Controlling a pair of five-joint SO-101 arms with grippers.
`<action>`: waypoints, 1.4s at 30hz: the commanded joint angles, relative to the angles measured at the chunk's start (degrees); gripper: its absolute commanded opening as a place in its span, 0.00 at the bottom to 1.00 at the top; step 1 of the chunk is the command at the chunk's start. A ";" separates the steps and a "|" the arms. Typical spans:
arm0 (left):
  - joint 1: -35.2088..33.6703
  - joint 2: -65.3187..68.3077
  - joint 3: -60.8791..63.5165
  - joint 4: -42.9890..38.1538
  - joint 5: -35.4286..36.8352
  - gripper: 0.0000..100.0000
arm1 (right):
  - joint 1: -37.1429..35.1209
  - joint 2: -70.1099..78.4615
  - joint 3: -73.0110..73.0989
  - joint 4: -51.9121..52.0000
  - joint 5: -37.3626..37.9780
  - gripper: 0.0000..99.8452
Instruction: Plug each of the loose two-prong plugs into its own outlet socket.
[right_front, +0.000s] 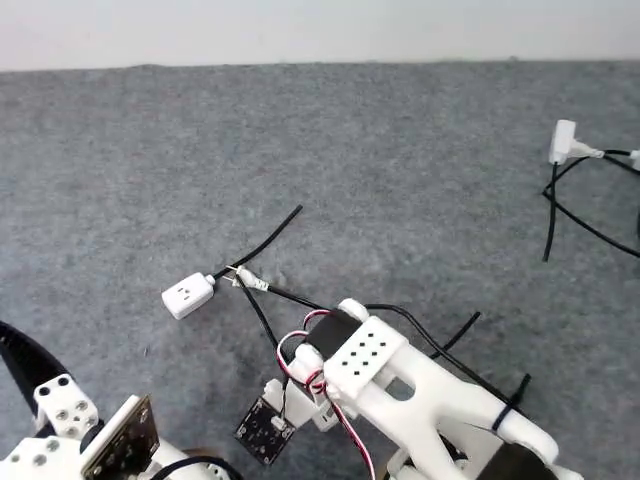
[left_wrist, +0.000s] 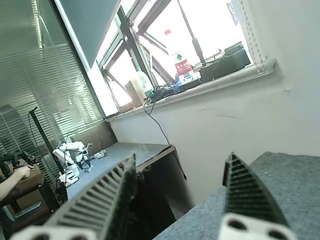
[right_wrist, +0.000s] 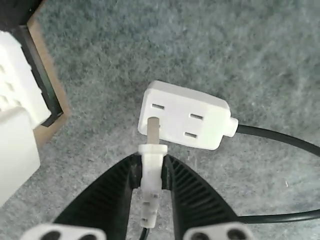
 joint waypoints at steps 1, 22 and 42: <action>0.18 -0.70 0.22 -0.70 0.79 0.28 | -1.19 -0.48 0.18 0.48 -1.41 0.01; 0.18 -0.70 0.22 -0.70 0.79 0.28 | -11.56 -0.48 1.41 0.22 -8.26 0.01; 0.18 -0.70 0.22 -0.70 0.88 0.28 | -18.24 -0.40 4.92 -4.09 -14.42 0.01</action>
